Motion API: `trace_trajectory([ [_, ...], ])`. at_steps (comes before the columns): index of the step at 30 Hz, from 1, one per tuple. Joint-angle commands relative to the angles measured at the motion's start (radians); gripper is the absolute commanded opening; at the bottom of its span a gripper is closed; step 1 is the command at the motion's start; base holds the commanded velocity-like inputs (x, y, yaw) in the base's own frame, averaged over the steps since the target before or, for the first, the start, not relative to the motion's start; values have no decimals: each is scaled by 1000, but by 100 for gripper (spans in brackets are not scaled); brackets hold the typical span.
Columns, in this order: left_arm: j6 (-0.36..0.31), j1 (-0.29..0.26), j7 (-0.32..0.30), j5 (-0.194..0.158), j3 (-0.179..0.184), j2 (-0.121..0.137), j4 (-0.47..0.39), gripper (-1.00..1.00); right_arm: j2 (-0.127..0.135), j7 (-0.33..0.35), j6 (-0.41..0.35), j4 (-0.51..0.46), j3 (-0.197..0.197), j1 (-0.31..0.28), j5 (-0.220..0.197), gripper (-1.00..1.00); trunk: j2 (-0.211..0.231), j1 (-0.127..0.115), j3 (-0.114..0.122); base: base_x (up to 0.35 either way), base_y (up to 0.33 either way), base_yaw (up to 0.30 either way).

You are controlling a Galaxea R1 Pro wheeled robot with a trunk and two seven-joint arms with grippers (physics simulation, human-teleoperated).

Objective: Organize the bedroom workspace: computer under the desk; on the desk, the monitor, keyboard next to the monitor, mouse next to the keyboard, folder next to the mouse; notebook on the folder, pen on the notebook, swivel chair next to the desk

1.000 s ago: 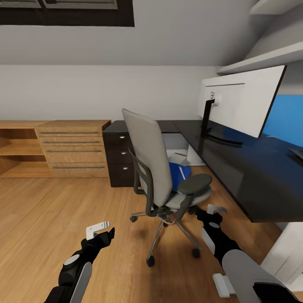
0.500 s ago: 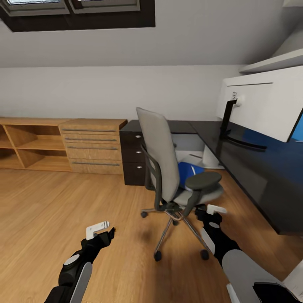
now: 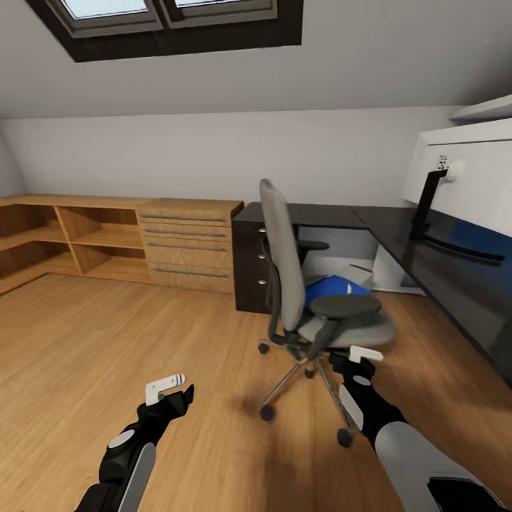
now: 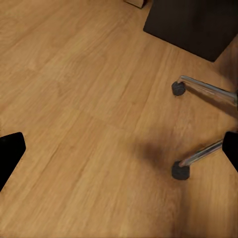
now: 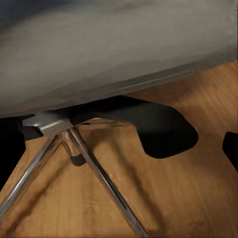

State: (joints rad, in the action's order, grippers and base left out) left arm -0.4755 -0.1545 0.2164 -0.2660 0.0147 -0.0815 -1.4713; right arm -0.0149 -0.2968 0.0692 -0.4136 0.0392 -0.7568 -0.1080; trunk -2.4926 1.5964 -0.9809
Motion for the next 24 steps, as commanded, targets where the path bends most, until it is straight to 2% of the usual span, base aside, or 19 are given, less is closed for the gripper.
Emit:
trace_trajectory([
  [1,-3,0,9,-10,2,0,-1,100,0,1,7,-1,4,-1,-6,100,0,0,-1,0,36,19],
  [5,-3,0,9,-11,1,0,-1,100,-1,1,7,0,4,-1,-6,100,0,0,-1,0,13,102],
  [24,-4,0,9,-10,4,-1,0,100,-8,1,7,2,4,-1,-5,100,0,0,-1,0,0,244],
])
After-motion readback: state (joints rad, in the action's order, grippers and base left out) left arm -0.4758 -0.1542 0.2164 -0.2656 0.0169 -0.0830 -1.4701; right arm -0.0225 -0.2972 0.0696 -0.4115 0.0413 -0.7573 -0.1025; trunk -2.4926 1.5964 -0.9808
